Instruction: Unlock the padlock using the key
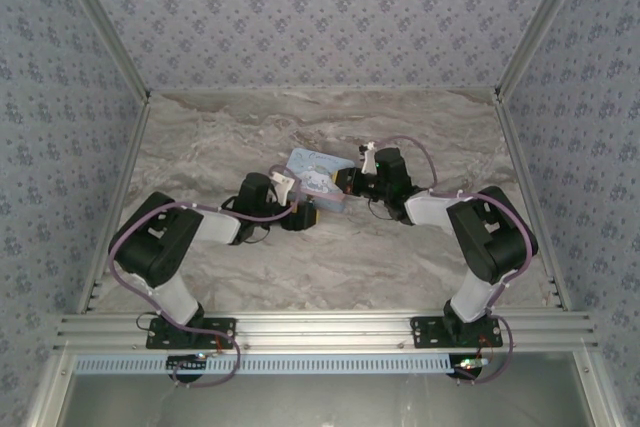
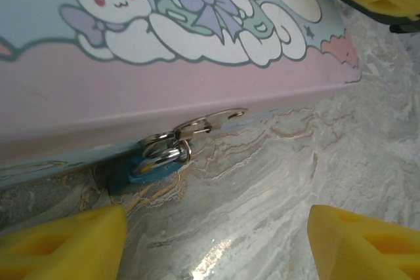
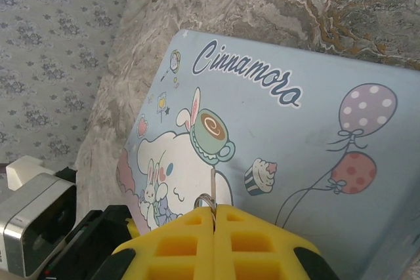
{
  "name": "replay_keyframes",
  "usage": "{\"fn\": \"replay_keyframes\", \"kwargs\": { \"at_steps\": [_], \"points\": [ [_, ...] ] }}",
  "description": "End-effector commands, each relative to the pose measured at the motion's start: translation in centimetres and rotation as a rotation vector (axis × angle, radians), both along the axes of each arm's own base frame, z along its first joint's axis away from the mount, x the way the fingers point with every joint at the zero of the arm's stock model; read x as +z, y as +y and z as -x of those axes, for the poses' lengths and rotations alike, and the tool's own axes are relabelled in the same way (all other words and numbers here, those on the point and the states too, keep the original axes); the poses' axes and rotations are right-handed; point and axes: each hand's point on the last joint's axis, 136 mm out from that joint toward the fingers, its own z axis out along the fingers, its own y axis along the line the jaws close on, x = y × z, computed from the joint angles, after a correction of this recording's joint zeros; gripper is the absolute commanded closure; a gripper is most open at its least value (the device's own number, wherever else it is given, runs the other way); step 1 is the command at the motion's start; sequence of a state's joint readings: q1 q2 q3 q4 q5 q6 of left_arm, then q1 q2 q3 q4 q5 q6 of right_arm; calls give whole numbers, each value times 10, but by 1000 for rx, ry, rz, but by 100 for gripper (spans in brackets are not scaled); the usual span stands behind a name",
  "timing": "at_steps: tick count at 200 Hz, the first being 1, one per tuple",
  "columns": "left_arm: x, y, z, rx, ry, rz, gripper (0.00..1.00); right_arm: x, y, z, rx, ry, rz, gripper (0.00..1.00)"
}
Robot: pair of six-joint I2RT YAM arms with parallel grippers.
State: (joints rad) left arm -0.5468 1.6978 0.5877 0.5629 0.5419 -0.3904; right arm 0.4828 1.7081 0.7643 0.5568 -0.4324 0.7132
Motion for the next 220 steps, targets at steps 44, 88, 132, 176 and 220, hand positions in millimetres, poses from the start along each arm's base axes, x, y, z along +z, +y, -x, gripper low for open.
{"fn": "replay_keyframes", "kwargs": {
  "at_steps": [44, 88, 132, 176, 220],
  "points": [
    [-6, 6, -20, 66, -152, -107, 27, -30, 3, 17, 28, 85, 82, 100],
    [-9, -9, -15, 5, -133, -72, 30, -30, 5, 17, 31, 80, 89, 100],
    [-13, -19, -11, -28, -104, -45, 43, -29, 8, 18, 39, 75, 91, 100],
    [-13, -22, -10, -21, -82, -26, 49, -28, 10, 19, 41, 71, 89, 100],
    [-12, -22, -11, 5, -73, -35, 53, -27, 11, 19, 39, 67, 88, 100]
  ]
}}
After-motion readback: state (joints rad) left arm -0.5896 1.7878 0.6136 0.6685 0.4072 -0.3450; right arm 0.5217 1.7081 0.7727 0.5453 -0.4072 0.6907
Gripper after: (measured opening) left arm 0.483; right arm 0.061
